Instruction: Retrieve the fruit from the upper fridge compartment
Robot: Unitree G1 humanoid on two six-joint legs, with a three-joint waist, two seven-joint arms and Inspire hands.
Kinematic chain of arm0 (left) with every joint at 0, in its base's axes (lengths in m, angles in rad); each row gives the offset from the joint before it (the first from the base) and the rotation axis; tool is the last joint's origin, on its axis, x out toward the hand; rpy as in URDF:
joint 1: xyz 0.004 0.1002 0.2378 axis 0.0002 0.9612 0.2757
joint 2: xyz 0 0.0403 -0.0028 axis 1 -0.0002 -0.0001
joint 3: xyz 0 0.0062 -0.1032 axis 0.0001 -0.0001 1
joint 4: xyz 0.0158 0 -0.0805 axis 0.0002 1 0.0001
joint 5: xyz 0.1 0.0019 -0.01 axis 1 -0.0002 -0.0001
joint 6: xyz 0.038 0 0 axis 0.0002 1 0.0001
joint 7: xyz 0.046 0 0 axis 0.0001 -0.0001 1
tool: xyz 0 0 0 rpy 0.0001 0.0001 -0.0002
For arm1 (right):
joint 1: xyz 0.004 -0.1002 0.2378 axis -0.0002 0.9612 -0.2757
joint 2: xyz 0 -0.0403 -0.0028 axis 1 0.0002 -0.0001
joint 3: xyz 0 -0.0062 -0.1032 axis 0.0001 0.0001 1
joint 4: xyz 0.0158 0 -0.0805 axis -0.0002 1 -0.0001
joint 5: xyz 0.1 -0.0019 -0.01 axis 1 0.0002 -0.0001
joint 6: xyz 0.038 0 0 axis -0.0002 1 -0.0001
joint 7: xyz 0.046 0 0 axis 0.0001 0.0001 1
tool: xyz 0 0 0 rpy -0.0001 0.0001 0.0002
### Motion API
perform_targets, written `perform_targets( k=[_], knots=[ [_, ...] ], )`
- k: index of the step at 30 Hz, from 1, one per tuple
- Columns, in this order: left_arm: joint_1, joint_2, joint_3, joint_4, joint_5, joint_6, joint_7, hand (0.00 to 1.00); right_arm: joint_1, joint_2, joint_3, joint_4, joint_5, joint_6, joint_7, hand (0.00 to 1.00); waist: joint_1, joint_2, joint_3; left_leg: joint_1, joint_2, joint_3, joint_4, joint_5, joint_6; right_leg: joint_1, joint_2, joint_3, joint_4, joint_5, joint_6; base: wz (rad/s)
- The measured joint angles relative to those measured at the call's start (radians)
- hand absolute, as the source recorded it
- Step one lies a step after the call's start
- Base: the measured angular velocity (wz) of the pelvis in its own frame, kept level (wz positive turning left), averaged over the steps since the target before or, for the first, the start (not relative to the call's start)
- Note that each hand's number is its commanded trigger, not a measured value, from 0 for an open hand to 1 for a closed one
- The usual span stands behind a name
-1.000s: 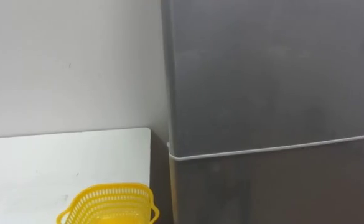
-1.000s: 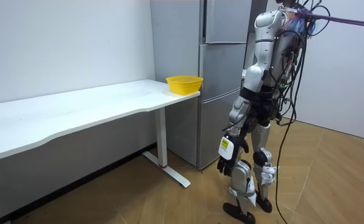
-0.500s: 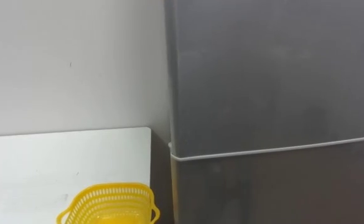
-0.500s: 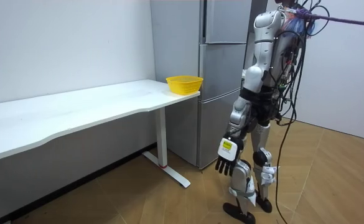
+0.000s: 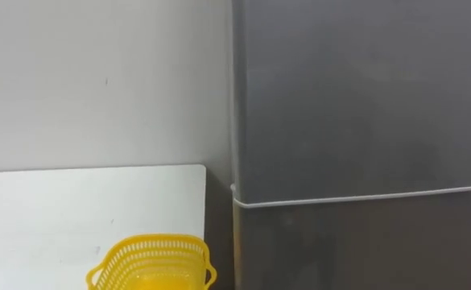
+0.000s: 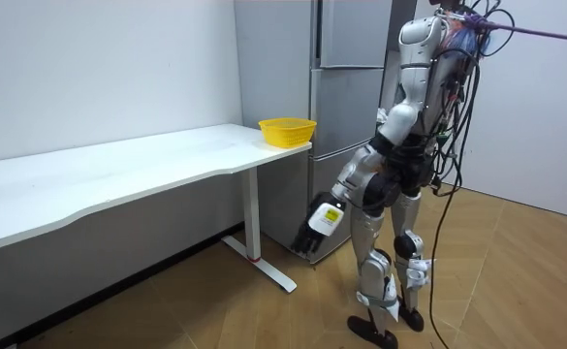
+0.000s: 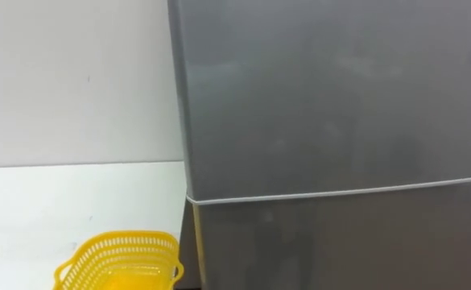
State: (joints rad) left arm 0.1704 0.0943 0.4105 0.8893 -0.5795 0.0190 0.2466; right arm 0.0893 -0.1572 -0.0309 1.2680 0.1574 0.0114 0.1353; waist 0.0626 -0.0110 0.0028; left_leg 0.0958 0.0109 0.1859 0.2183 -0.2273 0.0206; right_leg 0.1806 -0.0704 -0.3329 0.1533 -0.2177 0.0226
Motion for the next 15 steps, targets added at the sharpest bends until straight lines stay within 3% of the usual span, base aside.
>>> perform_targets(
  k=[8,12,15],
  knots=[
    [0.001,0.003,0.021,-0.291,-0.039,-0.13,0.152,0.0,0.01,-0.003,-0.022,-0.032,-0.113,-0.046,0.021,0.0,0.012,0.008,-0.0057,-0.014,-0.002,0.002,-0.011,0.0,0.0,-0.023,0.001,0.004,0.018,0.0,0.0,-0.03],
    [0.001,0.003,0.02,-0.424,-0.038,-0.171,0.208,0.0,0.024,-0.003,-0.034,-0.029,-0.127,-0.069,0.02,0.0,0.019,0.004,-0.0067,-0.012,-0.003,0.001,-0.014,0.0,0.001,-0.022,0.001,0.002,0.018,0.0,0.001,0.0],
    [0.01,0.007,0.021,-0.636,-0.038,-0.182,0.268,0.0,0.025,-0.003,-0.038,-0.028,-0.126,-0.083,0.02,0.0,0.023,0.003,-0.0063,-0.012,-0.004,-0.003,-0.014,0.0,0.001,-0.021,0.002,0.003,0.016,0.0,0.001,0.0]
  ],
)
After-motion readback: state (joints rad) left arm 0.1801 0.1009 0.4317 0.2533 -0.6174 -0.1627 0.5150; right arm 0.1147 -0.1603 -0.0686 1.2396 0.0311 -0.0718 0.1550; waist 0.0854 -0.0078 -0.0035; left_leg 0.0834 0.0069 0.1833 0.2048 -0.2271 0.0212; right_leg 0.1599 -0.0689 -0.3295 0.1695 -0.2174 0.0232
